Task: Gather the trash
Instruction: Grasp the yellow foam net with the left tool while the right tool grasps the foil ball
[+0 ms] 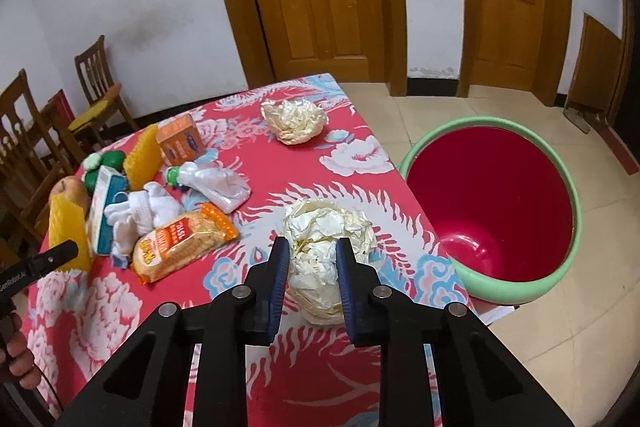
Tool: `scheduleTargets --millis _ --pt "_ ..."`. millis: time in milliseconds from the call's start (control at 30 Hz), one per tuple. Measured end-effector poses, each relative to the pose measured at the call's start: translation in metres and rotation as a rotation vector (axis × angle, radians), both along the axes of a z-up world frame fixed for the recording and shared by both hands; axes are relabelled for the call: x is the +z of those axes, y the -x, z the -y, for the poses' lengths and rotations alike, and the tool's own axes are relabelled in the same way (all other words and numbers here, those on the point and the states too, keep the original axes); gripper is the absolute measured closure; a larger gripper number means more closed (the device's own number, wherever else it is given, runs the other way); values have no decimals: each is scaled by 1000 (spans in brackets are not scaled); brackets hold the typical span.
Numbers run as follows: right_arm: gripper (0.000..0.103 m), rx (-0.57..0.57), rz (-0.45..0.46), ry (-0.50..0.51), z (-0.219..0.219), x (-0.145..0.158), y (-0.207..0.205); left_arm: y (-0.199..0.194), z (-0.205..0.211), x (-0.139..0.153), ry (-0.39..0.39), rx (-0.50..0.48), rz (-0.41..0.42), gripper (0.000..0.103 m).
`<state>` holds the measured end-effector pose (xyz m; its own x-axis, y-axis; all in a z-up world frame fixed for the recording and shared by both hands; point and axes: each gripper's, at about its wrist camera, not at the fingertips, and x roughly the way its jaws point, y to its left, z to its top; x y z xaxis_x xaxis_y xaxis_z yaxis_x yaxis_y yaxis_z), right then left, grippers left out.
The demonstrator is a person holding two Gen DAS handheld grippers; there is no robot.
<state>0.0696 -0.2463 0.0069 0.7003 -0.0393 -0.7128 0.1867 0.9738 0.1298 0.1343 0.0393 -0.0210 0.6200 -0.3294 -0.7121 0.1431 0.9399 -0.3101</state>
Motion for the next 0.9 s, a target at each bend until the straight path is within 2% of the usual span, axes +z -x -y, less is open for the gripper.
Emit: scheduleTargets --millis 167,433,900 --pt "81 25 41 -10 6 12 12 11 14 15 -14 -23 22 80" --pt "81 30 90 -37 36 29 23 22 60 38 -40 -86 59 80" --pt "83 -95 131 -81 116 27 34 15 166 51 -86 -261 58 80"
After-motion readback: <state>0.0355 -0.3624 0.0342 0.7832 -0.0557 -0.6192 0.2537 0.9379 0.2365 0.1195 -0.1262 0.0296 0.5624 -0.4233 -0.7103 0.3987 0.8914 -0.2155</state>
